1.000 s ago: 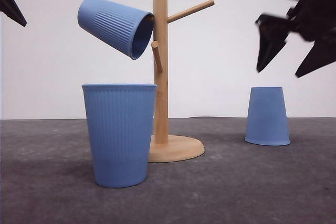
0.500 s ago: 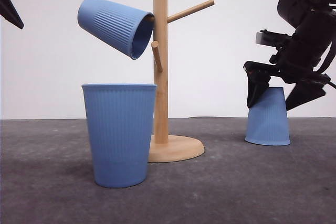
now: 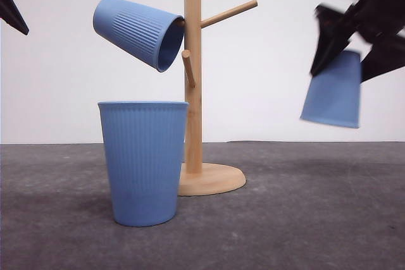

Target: Place three cups

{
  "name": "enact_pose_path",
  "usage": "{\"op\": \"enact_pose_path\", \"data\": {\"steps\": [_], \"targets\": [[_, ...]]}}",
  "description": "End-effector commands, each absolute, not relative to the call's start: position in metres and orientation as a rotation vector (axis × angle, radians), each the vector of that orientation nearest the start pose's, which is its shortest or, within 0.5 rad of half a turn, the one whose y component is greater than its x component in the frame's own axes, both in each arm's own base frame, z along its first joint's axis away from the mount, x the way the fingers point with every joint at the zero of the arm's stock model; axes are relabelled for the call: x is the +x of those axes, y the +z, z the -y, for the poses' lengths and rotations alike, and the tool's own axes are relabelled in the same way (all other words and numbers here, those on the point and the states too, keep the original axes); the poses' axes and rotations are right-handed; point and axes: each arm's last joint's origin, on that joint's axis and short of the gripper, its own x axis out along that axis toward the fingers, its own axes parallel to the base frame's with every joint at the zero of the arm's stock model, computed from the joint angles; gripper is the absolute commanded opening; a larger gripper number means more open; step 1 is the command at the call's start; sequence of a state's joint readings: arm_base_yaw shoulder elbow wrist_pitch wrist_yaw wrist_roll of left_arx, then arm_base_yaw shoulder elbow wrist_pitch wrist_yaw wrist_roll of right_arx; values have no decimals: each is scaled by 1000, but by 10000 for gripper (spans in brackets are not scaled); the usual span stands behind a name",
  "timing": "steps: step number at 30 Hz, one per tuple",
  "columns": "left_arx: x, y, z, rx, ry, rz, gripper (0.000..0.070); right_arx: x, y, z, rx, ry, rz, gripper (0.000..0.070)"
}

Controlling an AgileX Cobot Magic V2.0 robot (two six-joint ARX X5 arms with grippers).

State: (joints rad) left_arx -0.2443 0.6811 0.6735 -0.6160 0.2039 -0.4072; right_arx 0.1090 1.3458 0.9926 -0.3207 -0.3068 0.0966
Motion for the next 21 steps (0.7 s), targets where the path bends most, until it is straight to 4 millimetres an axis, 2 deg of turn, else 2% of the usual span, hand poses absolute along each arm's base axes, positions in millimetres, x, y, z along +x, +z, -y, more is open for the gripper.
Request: {"op": "enact_pose_path", "data": {"steps": [1,6,9,13,21], "targets": [[134,276,40,-363,-303,-687,551,265,274,-35,208,383,-645,378],[134,276,40,-362,-304,-687,550,219,271,-14,516,483,-470,378],[134,276,40,-362,-304,-686,551,205,274,-3,703,543,-410,379],[135,276,40,-362,-306,-681,550,205,284,0,816,627,-395,379],[135,278,40,-362,-310,-664,550,231,298,-8,817,673,-400,379]]}}
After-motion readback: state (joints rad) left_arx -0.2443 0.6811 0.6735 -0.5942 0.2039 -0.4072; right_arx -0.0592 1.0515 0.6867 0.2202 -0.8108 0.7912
